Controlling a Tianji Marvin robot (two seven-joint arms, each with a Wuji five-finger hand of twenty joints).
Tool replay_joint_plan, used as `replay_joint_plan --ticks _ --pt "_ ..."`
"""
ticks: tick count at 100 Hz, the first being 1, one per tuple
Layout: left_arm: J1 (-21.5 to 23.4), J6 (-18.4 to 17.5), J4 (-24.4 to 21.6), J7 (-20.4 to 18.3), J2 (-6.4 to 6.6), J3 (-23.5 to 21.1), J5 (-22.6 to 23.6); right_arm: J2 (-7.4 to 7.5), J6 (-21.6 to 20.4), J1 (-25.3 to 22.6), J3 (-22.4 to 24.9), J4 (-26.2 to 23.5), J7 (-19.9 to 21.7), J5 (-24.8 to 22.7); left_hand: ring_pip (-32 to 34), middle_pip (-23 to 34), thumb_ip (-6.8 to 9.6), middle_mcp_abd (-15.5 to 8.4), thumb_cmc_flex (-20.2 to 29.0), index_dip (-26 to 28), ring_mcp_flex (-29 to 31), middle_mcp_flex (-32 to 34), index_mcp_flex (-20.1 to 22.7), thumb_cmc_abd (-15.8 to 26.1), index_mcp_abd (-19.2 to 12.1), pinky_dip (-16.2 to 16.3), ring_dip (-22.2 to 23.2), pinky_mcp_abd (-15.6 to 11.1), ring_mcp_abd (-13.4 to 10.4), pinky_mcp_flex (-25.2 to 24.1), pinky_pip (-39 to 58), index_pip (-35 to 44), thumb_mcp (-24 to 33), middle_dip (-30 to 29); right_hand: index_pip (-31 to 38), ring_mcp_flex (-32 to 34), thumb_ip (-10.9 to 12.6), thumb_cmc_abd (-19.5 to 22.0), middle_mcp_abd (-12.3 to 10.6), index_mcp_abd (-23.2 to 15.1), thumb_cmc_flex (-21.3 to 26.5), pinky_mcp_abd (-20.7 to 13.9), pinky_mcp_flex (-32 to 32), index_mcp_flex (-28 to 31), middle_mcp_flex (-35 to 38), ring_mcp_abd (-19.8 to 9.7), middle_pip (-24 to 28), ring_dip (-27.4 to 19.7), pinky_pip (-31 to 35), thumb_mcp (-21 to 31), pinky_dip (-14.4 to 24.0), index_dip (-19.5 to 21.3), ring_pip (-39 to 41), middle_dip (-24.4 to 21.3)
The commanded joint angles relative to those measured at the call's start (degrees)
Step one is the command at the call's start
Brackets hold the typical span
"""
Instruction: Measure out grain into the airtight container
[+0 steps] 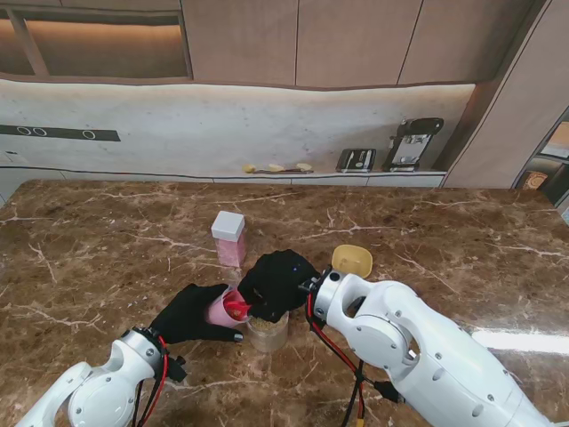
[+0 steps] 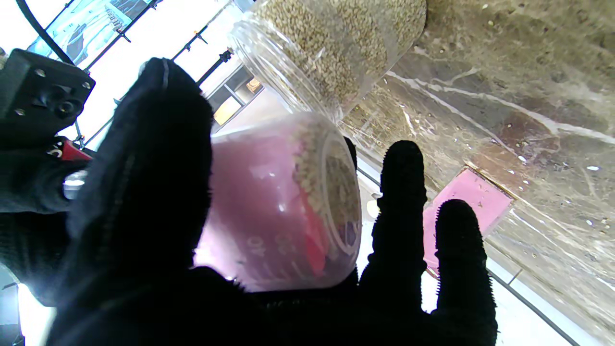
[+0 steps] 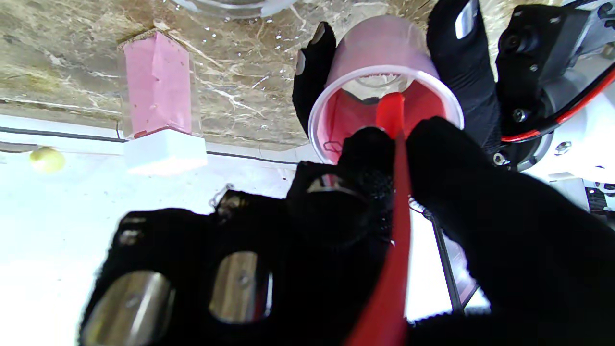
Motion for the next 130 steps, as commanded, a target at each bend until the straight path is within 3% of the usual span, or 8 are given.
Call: replay_joint_plan --ticks 1,16,38,48,61,69,78,130 --pt "0.26 -0.01 0.19 0.08 -0.08 0.08 -0.02 -0.21 0.4 -0.67 0.38 0.18 0.85 0.25 0.59 4.42 -1.85 -2.88 11.96 -0.32 0.69 7.05 12.43 14.43 -11.59 0.34 0.53 0.67 -1.34 -0.96 -0.88 10.34 19.59 0.32 1.04 1.92 -0.18 0.17 -2.13 -3.07 -0.75 -2.03 2.68 2.78 2.81 -1.47 2.79 0.57 11.97 4.6 0.13 1.09 4.28 0.13" --pt "0.19 -0.03 0.32 0.3 -0.13 0.07 -0.05 -0.03 -2.39 -0.53 0.72 0.3 0.93 0.01 0.59 4.41 -1.86 -2.96 11.96 -0.35 0.73 7.07 12.4 14.4 -11.73 0.34 0.53 0.63 -1.34 -0.95 -0.89 10.31 19.61 0.32 0.93 1.92 -0.26 0.29 -2.22 -3.35 -0.87 -2.01 2.69 2.89 2.8 -1.51 2.89 0.59 11.95 4.53 0.16 1.09 4.31 0.15" --pt "0.15 -0.06 0.51 0.45 -0.16 0.06 -0.01 -0.24 -1.88 -1.41 1.1 0.16 -1.81 -3.25 0.58 4.42 -1.88 -3.06 11.95 -0.34 0.77 7.06 12.29 14.44 -11.76 0.35 0.52 0.59 -1.44 -0.92 -0.9 10.28 19.59 0.33 0.87 1.94 -0.28 0.35 -2.42 -3.55 -0.96 -2.08 2.7 3.12 2.8 -1.69 2.99 0.61 11.94 4.66 0.2 1.11 4.29 0.16" --pt "0.11 -0.16 0.61 0.47 -0.16 0.01 0.05 -0.18 -2.77 -1.05 1.08 0.54 0.01 0.74 0.54 4.41 -1.88 -2.99 11.91 -0.35 0.73 7.05 12.29 14.49 -11.75 0.36 0.51 0.62 -1.42 -0.94 -0.91 10.28 19.59 0.3 0.84 1.91 -0.35 0.04 -2.03 -3.16 -0.6 -2.09 2.67 2.99 2.79 -1.3 2.96 0.6 11.92 4.66 0.24 1.06 4.27 0.11" --pt "0.02 -0.23 0.68 0.5 -0.17 0.01 0.02 -0.37 -2.9 -1.09 0.91 0.87 -2.05 -1.43 0.55 4.41 -1.86 -2.94 11.97 -0.38 0.78 7.06 12.32 14.43 -11.74 0.38 0.53 0.64 -1.44 -0.93 -0.9 10.28 19.63 0.28 0.82 1.94 -0.37 0.25 -2.32 -3.54 -0.82 -2.02 2.68 3.07 2.82 -1.69 3.04 0.61 11.9 4.7 0.28 1.08 4.27 0.13" --pt "-0.08 -0.32 0.8 0.55 -0.17 0.04 0.05 -0.1 -3.22 -0.69 0.89 0.68 1.06 2.22 0.54 4.42 -1.87 -2.9 11.95 -0.38 0.76 7.05 12.35 14.42 -11.66 0.39 0.53 0.66 -1.32 -0.93 -0.9 10.31 19.64 0.3 0.8 1.92 -0.44 0.01 -1.93 -3.18 -0.45 -2.2 2.7 2.86 2.79 -1.28 2.88 0.54 11.89 4.6 0.34 0.99 4.12 0.03" --pt "-0.1 -0.42 0.86 0.55 -0.17 0.02 0.06 -0.14 -3.05 -0.9 0.98 0.51 -0.24 -0.45 0.56 4.46 -1.88 -2.93 11.94 -0.38 0.76 7.11 12.34 14.4 -11.68 0.38 0.55 0.65 -1.29 -0.91 -0.91 10.31 19.63 0.31 0.82 1.94 -0.41 0.3 -2.43 -3.6 -0.83 -2.25 2.7 2.89 2.79 -1.74 2.92 0.55 11.88 4.64 0.37 1.04 4.13 0.06" --pt "0.15 -0.93 1.03 0.77 -0.2 -0.5 0.17 0.05 0.82 -2.05 3.8 -1.28 4.43 5.37 0.55 4.42 -1.86 -2.8 12.02 -0.39 0.66 7.06 12.5 14.35 -11.56 0.4 0.54 0.67 -1.2 -0.95 -0.92 10.36 19.74 0.25 0.91 1.92 -0.29 0.1 -2.18 -3.19 -0.61 -2.27 2.7 2.69 2.78 -1.48 2.87 0.58 11.85 4.6 0.45 1.04 4.15 0.04"
